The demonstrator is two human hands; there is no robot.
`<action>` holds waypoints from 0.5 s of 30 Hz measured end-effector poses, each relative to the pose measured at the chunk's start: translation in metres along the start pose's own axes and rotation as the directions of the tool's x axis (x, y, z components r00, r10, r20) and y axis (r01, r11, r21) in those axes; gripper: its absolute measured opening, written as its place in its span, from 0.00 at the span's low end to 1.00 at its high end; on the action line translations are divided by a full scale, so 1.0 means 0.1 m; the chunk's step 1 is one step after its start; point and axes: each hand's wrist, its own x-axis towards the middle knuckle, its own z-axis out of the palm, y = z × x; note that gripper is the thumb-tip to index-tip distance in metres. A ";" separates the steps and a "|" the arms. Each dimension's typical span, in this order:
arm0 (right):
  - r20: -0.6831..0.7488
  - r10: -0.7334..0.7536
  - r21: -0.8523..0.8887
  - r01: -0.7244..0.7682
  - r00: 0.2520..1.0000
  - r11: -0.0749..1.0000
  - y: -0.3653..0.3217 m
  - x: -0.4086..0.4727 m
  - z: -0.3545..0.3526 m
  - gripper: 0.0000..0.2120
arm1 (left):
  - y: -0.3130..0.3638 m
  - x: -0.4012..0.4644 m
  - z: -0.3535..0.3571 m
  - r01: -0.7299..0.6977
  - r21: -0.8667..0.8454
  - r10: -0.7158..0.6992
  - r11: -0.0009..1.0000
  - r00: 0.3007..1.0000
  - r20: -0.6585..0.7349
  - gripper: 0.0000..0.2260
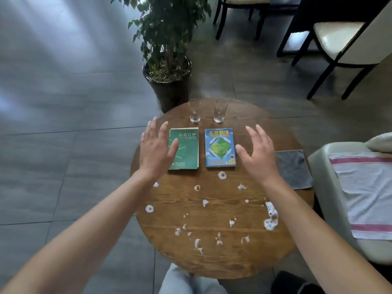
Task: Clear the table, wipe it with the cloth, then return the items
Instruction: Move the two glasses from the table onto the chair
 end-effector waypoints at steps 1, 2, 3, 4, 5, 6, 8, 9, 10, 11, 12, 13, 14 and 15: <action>0.006 0.016 -0.008 -0.016 1.000 1.000 0.03 0.09 0.04 0.31 | -0.02 0.06 0.06 0.009 -0.009 -0.009 1.000 1.000 -0.002 0.28; 0.012 0.029 -0.011 -0.029 1.000 1.000 0.05 0.18 0.08 0.31 | -0.03 0.14 0.12 0.010 -0.020 -0.010 1.000 1.000 0.004 0.28; 0.017 0.040 -0.011 -0.040 0.999 0.999 0.07 0.27 0.12 0.31 | -0.05 0.20 0.18 0.014 -0.028 -0.013 1.000 1.000 0.014 0.28; 0.017 0.045 -0.019 -0.045 0.999 0.999 0.08 0.37 0.16 0.31 | -0.07 0.29 0.26 0.015 -0.033 -0.015 0.999 1.000 0.019 0.28; 0.016 0.052 -0.025 -0.052 0.999 0.998 0.10 0.49 0.21 0.31 | -0.10 0.38 0.34 0.015 -0.040 -0.014 0.999 1.000 0.023 0.28; 0.016 0.062 -0.024 -0.062 0.998 0.998 0.12 0.59 0.25 0.32 | -0.13 0.46 0.42 0.023 -0.053 -0.021 0.998 0.999 0.029 0.28; 0.013 0.080 -0.032 -0.079 0.997 0.996 0.18 0.79 0.35 0.32 | -0.16 0.67 0.60 0.024 -0.065 -0.022 0.998 0.999 0.031 0.28; 0.004 0.087 -0.032 -0.087 0.996 0.996 0.21 0.90 0.40 0.32 | -0.18 0.79 0.70 0.027 -0.073 -0.025 0.997 0.999 0.034 0.28; -0.004 0.090 -0.039 -0.090 0.996 0.995 0.24 0.98 0.46 0.32 | -0.20 0.88 0.80 0.018 -0.074 -0.016 0.997 0.999 0.036 0.28; -0.007 0.091 -0.048 -0.091 0.996 0.995 0.27 1.00 0.46 0.32 | -0.19 0.91 0.84 0.008 -0.070 -0.006 0.998 1.000 0.030 0.28; -0.001 0.095 -0.058 -0.095 0.995 0.994 0.31 1.17 0.60 0.32 | -0.27 1.08 1.01 0.006 -0.078 -0.003 0.997 0.999 0.033 0.27; 0.004 0.104 -0.064 -0.104 0.995 0.992 0.35 1.34 0.73 0.32 | -0.35 1.23 1.16 0.012 -0.090 -0.008 0.996 0.999 0.041 0.27; -0.005 0.104 -0.063 -0.104 0.995 0.993 0.35 1.32 0.71 0.32 | -0.34 1.21 1.19 -0.003 -0.089 0.006 0.996 0.999 0.035 0.28; -0.009 0.105 -0.044 -0.105 0.994 0.993 0.36 1.52 0.85 0.32 | -0.43 1.37 1.34 0.010 -0.097 -0.006 0.995 0.999 0.046 0.28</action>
